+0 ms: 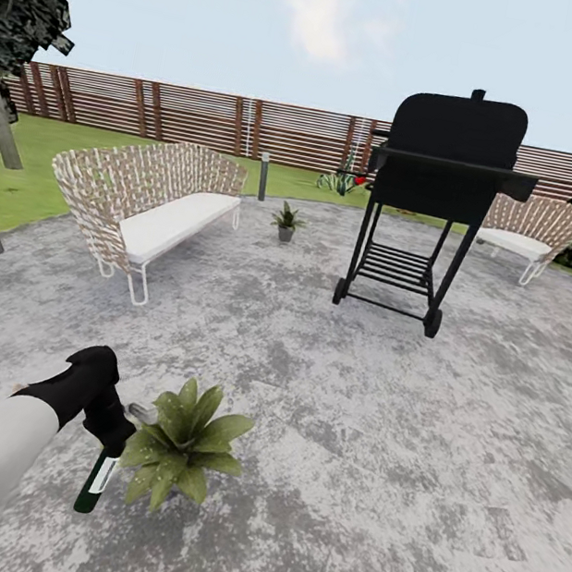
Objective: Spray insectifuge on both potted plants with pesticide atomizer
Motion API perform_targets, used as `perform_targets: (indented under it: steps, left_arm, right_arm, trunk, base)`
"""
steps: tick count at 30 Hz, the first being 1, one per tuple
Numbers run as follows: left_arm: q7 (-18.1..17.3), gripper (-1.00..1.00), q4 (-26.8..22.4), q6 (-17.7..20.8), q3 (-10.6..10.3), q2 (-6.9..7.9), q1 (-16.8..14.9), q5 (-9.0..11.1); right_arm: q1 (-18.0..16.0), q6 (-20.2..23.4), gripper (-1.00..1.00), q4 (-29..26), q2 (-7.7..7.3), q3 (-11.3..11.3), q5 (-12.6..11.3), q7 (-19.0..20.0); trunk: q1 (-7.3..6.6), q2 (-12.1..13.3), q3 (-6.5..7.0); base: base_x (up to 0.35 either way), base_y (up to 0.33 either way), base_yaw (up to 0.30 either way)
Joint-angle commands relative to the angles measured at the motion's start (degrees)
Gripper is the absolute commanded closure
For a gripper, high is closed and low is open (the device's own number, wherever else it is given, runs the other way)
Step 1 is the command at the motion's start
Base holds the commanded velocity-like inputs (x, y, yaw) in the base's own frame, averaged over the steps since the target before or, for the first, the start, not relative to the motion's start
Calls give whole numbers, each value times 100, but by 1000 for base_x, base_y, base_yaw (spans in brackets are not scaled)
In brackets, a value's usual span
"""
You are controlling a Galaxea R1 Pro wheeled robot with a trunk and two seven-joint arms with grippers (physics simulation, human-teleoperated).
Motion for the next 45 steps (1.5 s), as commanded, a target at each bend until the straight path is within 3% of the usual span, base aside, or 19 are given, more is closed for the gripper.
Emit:
perform_targets:
  steps: [1,7,21,24,27,32,36,38,45]
  left_arm:
    - [-89,100,-5,37,-29,22,1,-35]
    - [-423,100,3,-28,-45,68,40,-56]
    - [-405,100,3,-32,-18,2,72,-62]
    - [-386,100,-2,-31,-17,4,235,-72]
    - [-318,100,-5,-38,-11,6,477,-70]
    - [-231,100,-6,-32,-2,9,555,-66]
    - [369,100,-2,-30,20,-6,733,4]
    - [595,100,-7,-30,38,-60,928,140]
    - [665,100,-6,-30,59,-132,1017,391]
  right_arm:
    - [-3,-13,-100,3,-1,48,-31,-23]
    - [-3,-13,-100,3,-1,48,-31,-22]
    - [0,-13,-100,3,-1,48,-31,-22]
    - [-2,-13,-100,3,-1,48,-31,-22]
    - [-3,-13,-100,3,-1,48,-31,-22]
    - [-3,-13,-100,3,-1,48,-31,-22]
    - [-2,-13,-100,16,-32,51,-19,-2]
    - [0,-13,-100,20,-50,55,-14,9]
    - [-2,-13,-100,13,-30,56,-31,21]
  trunk:
    - [-1,-2,-5]
    - [-1,-2,-5]
    - [-1,-2,-5]
    - [-1,-2,-5]
    - [-1,-2,-5]
    - [-1,-2,-5]
    - [-1,-2,-5]
    - [-1,-2,-5]
    - [-1,-2,-5]
  base:
    - [26,-3,37]
    - [5,-1,38]
    - [20,-63,264]
    - [69,-256,276]
    - [-32,-263,276]
    - [-208,-200,230]
    - [-37,-27,20]
    - [-6,-4,3]
    - [0,0,0]
